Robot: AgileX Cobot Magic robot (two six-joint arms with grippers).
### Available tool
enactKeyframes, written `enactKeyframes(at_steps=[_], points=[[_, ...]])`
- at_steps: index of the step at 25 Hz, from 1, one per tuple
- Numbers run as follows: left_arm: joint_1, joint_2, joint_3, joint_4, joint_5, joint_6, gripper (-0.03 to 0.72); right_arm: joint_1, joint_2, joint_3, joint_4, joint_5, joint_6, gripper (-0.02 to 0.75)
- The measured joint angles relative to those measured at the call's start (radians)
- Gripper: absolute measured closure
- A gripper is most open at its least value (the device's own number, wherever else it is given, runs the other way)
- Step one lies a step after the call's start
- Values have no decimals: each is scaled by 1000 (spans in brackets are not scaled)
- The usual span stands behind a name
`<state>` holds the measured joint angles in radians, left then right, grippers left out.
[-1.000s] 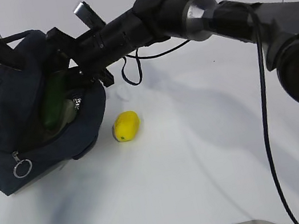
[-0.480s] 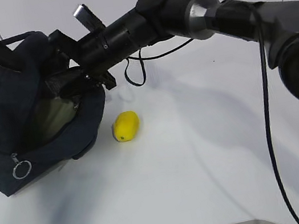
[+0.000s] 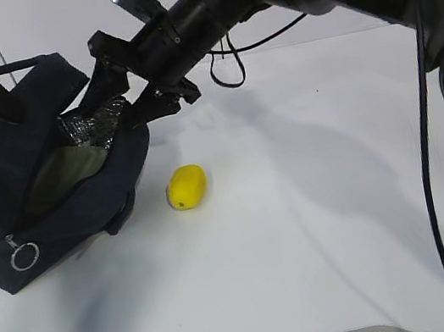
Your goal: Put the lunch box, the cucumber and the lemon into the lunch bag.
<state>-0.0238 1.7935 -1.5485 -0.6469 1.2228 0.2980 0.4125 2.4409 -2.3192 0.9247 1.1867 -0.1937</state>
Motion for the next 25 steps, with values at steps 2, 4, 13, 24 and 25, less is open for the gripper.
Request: enactKeyframes(at_steps=[2,4,13,24,25], points=[[0,0,0,6,0,0,701,2,-12,-34,-109,27,59,225],[0,0,0,9,0,-1,701,11,-18,-64,-225,38,115,225],[0,0,0,26,0,-2,701,118,-51,-115,-657,55,340,225],[22,0,0,126,0,-30,701,157,-63,-23,-743,59,374,225],[32,0,0,132,0,-32,701,157,-63,-16,-747,59,376,225]])
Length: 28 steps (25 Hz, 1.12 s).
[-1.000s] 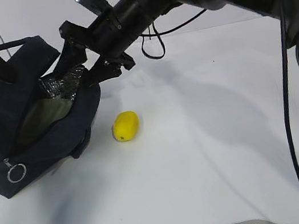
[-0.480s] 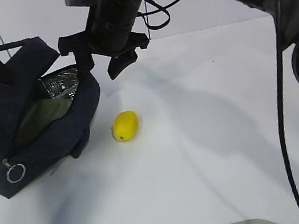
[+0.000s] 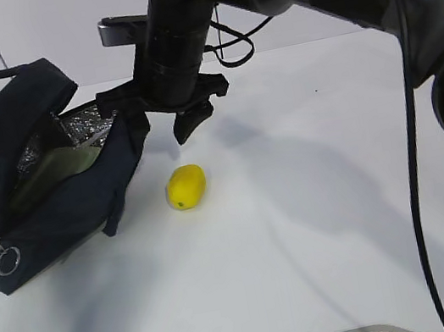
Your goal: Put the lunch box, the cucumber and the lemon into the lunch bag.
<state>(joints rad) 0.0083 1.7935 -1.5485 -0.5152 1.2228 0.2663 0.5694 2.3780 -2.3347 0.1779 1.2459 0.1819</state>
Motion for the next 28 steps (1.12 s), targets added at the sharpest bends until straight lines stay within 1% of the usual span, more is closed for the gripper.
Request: enactKeyframes(at_steps=[7,13,28], points=[[59,0,0,11,2,-6,701,0,0,21,-75,0,52,225],[61,0,0,7,2,-6,701,0,28,21,-96,0,93,225],[61,0,0,3,3,-6,701,2,106,21,-96,-2,129,225]])
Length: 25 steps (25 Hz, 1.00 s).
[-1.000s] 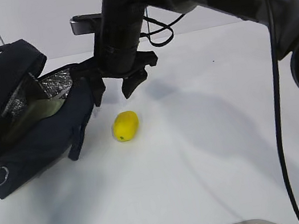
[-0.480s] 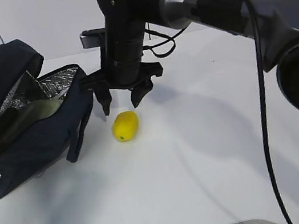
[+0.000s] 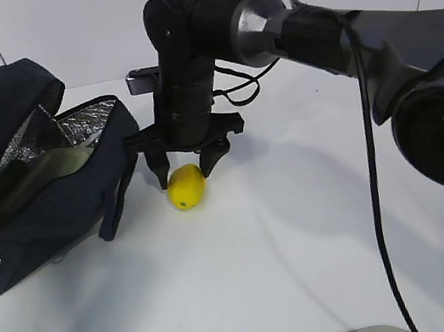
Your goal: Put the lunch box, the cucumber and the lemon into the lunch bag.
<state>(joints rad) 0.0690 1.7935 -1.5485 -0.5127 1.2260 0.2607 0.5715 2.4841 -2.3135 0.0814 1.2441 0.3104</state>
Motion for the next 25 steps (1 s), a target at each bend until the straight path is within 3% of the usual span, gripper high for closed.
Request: enactKeyframes(at_steps=[5,13,25], points=[[0,0,0,0,0,0,701,0,5,0,0,-4,0,231],[0,0,0,-2,0,0,701,0,5,0,21,-7,2,364],[0,0,0,17,0,0,701,0,-37,0,115,-5,-39,376]])
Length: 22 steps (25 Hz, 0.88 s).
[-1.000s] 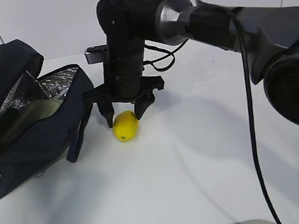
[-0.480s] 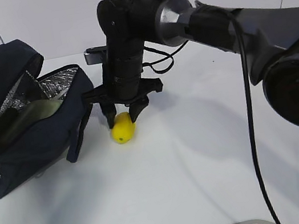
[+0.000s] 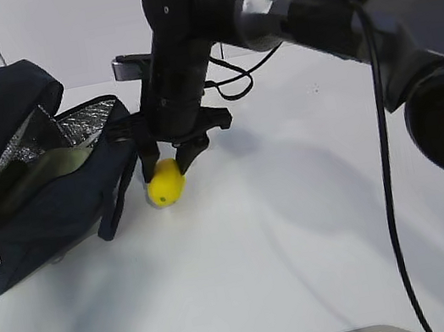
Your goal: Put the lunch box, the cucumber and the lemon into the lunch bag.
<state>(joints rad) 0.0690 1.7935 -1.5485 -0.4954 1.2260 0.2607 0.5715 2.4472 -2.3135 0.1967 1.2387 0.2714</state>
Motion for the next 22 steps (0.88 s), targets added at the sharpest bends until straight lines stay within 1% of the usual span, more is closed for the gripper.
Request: enactKeyframes(at_steps=[3,10,14,22], points=[[0,0,0,9,0,0,701,0,-34,0,14,2,-9,377],[1,0,0,9,0,0,701,0,-124,-7,102,5,-43,378],[3,0,0,-11,0,0,701,0,-130,-31,185,1,-84,379],[2,0,0,-45,0,0,701,0,-92,-31,376,-175,-195,379]])
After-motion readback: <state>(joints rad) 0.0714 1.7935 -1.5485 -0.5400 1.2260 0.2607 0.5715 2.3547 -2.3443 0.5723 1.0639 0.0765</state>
